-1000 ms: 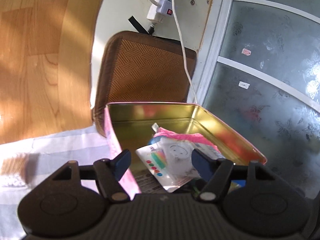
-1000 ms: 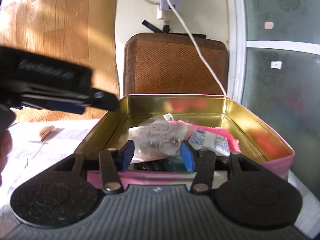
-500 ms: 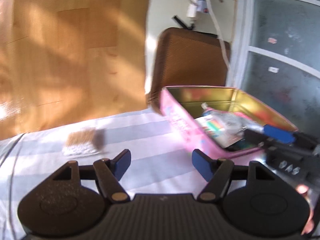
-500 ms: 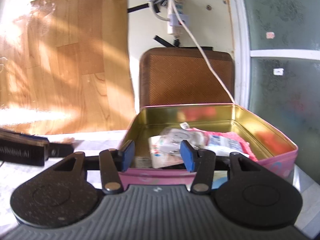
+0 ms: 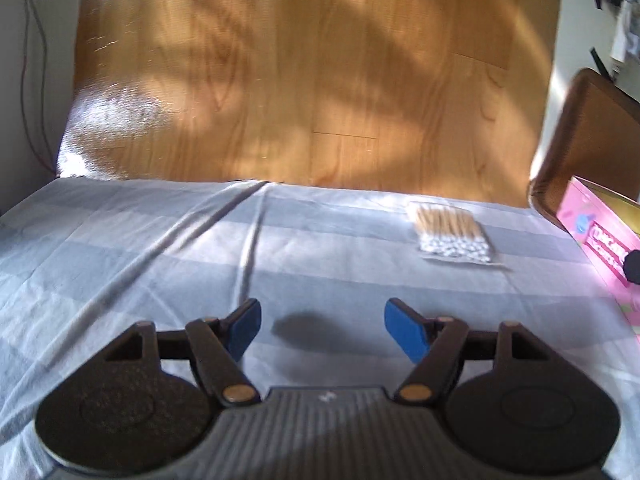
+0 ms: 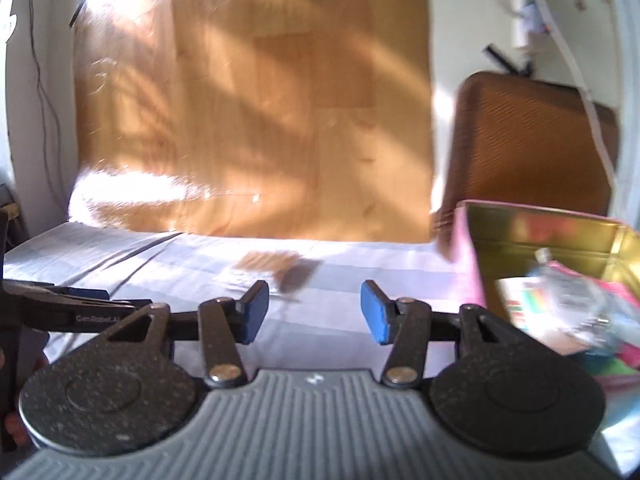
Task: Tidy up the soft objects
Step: 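Move the right gripper down over the cotton swab bag, then close the right gripper on the cotton swab bag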
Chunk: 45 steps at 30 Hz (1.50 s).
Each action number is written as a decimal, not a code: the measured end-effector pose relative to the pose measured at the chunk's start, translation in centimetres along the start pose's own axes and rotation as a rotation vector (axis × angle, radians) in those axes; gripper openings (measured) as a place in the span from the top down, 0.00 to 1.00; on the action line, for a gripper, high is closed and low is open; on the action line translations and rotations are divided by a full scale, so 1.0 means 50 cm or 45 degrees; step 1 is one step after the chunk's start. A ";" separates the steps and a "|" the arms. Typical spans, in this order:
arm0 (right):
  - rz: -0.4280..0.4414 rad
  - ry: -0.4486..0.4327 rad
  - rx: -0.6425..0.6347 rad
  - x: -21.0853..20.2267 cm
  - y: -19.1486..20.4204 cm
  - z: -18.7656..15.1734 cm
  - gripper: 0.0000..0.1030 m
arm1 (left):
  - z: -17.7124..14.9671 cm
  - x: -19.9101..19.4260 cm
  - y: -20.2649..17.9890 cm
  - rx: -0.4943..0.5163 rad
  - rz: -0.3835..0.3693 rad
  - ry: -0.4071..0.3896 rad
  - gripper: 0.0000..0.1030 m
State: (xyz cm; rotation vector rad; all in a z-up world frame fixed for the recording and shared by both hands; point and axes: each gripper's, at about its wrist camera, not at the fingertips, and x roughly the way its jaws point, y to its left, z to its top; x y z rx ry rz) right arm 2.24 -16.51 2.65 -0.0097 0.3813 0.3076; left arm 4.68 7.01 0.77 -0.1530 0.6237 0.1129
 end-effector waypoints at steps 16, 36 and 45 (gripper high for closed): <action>-0.037 0.310 0.125 0.318 0.095 0.026 0.19 | 0.011 0.011 0.043 -0.178 -0.044 -0.004 0.30; 0.088 0.284 -0.119 0.089 0.083 -0.070 0.40 | 0.011 0.018 0.042 -0.173 -0.078 0.033 0.22; 0.060 0.245 -0.153 -0.027 0.067 -0.122 0.40 | 0.007 0.017 0.029 -0.117 -0.106 0.034 0.22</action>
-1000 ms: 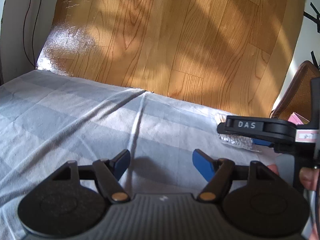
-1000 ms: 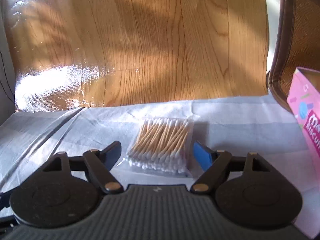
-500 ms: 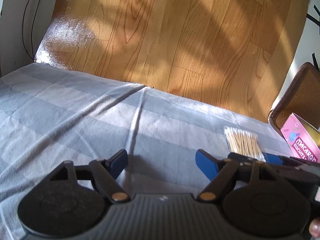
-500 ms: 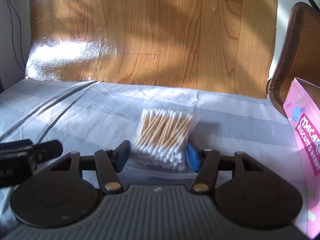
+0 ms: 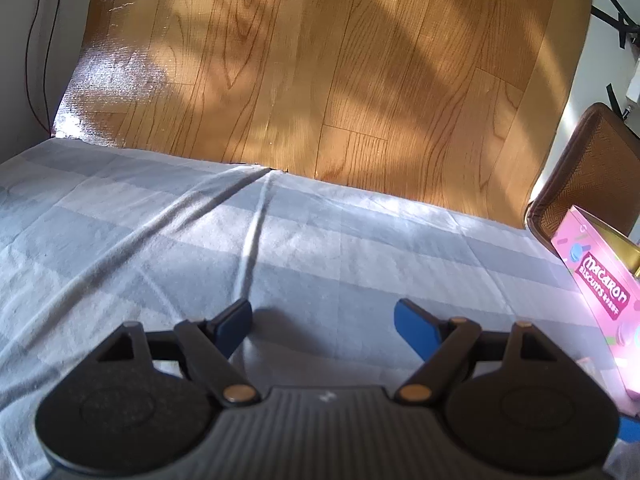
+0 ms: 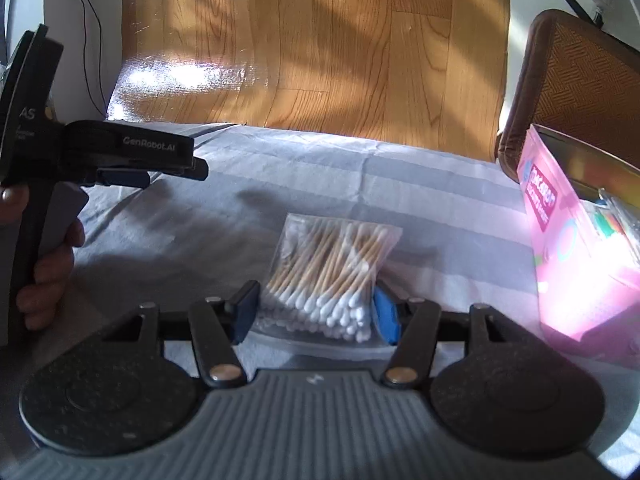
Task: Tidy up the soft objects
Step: 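Close the right gripper on the cotton swab bag, then lift the cotton swab bag with the right gripper and carry it over the tin, then open the right gripper to drop the cotton swab bag into the tin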
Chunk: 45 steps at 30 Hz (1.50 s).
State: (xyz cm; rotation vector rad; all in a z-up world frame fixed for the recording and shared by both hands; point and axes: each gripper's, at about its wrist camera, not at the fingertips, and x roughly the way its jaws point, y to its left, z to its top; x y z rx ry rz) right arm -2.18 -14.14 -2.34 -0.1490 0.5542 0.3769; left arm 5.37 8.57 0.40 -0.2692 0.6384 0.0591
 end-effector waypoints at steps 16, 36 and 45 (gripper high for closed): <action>0.004 -0.019 0.039 -0.042 -0.035 -0.044 0.22 | -0.045 -0.100 -0.104 0.089 -0.434 0.164 0.25; -0.355 -0.462 0.223 -0.185 -0.256 -0.002 0.47 | 0.008 -0.121 -0.562 0.493 -0.880 0.184 0.64; -0.473 -0.281 0.372 -0.138 -0.428 -0.012 0.46 | -0.035 -0.006 -0.729 0.621 -0.818 0.274 0.60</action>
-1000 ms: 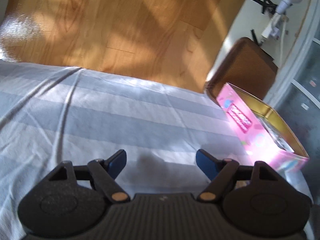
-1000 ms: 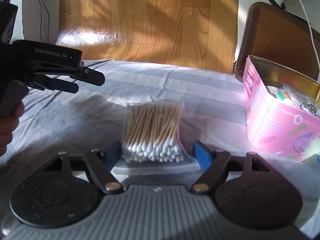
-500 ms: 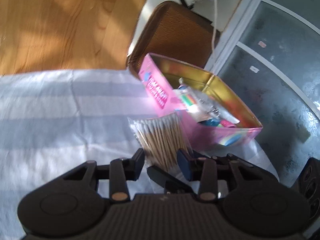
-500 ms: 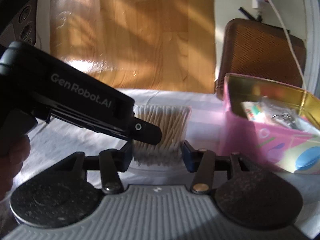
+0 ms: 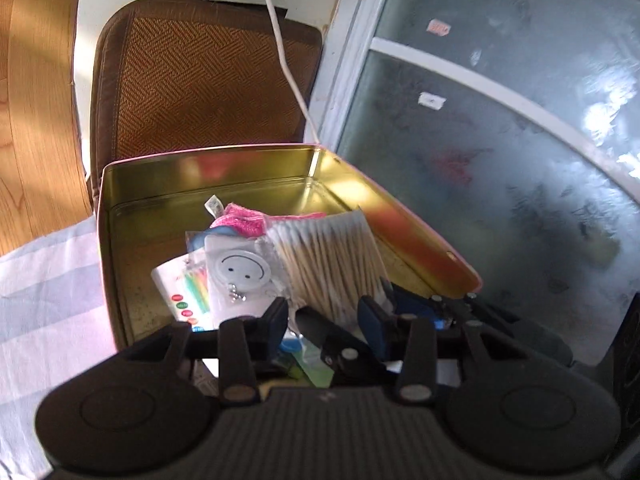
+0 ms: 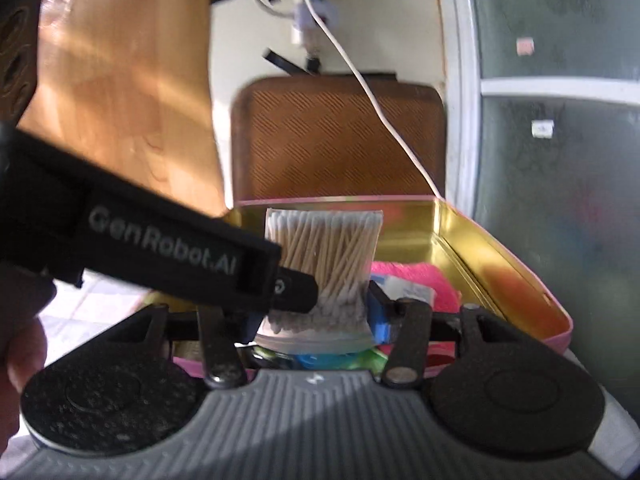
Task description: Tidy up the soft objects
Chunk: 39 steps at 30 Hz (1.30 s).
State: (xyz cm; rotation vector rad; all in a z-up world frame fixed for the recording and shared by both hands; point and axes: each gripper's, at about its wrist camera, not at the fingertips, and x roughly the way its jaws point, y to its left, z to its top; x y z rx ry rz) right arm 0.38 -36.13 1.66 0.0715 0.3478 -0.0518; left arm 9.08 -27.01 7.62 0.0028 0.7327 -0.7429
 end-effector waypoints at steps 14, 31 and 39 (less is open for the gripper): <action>-0.033 -0.081 0.037 -0.026 -0.012 -0.013 0.24 | -0.006 -0.048 0.046 -0.035 0.390 -0.108 0.37; 0.020 -0.171 0.317 -0.165 0.058 -0.025 0.24 | -0.166 -0.244 0.060 0.007 0.599 -0.212 0.11; 0.074 -0.139 0.349 -0.180 0.106 -0.020 0.24 | -0.218 -0.301 0.096 -0.053 0.629 -0.202 0.00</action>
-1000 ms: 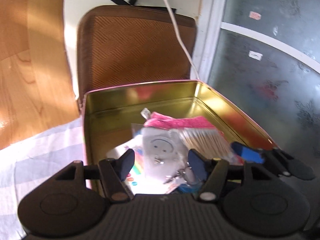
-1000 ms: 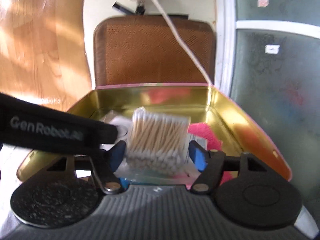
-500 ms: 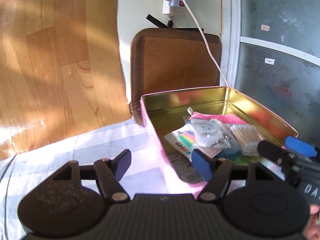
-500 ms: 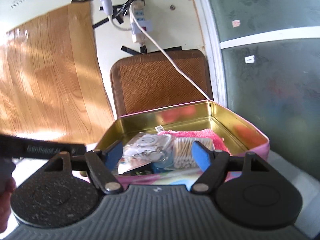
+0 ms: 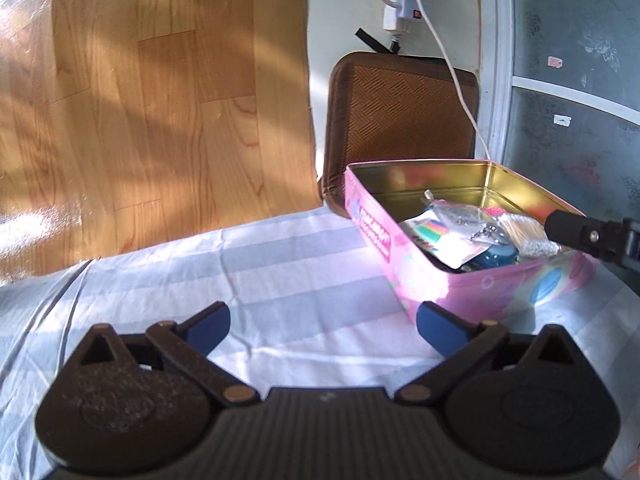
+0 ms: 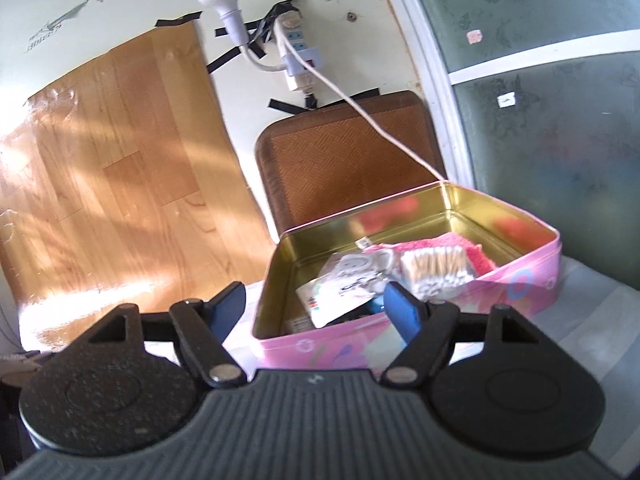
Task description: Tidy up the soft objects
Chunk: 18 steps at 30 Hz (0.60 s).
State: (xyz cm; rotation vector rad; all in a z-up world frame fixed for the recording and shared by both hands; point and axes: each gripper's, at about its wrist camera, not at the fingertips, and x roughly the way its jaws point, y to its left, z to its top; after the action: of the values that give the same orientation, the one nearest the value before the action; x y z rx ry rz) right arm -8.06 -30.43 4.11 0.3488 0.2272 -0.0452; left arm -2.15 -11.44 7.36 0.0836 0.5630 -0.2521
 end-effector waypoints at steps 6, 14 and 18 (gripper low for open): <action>-0.002 0.014 -0.012 -0.003 0.032 -0.007 0.24 | -0.018 -0.011 0.030 -0.029 0.012 0.027 0.00; -0.014 0.025 -0.043 -0.012 0.068 -0.018 0.24 | -0.039 -0.016 0.055 -0.069 -0.001 0.063 0.00; -0.015 0.036 -0.051 -0.012 0.076 -0.024 0.24 | -0.045 -0.020 0.062 -0.080 0.002 0.062 0.00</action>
State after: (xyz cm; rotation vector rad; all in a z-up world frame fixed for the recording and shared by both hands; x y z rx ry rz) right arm -8.59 -26.43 4.45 0.3086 0.2578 -0.0471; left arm -3.34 -7.92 6.01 0.0295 0.6190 -0.2308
